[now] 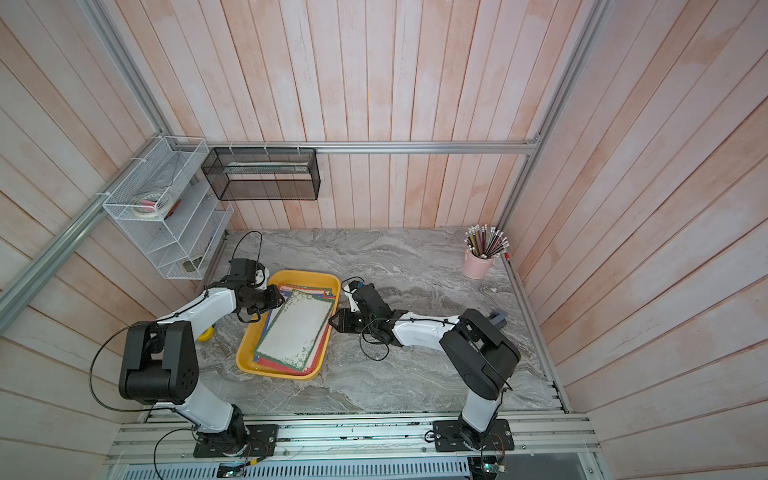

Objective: Take out the stationery paper from the storage box
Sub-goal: Pick up the stationery paper from the storage box.

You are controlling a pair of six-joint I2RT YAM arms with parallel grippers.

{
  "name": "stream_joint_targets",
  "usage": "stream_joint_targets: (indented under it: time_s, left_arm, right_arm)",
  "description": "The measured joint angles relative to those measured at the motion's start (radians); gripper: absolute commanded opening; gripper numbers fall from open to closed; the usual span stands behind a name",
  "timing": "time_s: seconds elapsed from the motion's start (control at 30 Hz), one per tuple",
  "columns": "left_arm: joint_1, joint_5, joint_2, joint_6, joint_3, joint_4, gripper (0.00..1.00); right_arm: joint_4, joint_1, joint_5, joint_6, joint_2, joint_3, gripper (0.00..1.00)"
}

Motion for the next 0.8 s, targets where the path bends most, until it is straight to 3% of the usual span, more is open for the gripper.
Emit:
stream_joint_targets:
  time_s: [0.8]
  left_arm:
    - [0.0, -0.046, 0.05, 0.026, 0.001, -0.016, 0.43]
  right_arm:
    - [0.007, 0.015, -0.024, 0.01, 0.029, 0.016, 0.39]
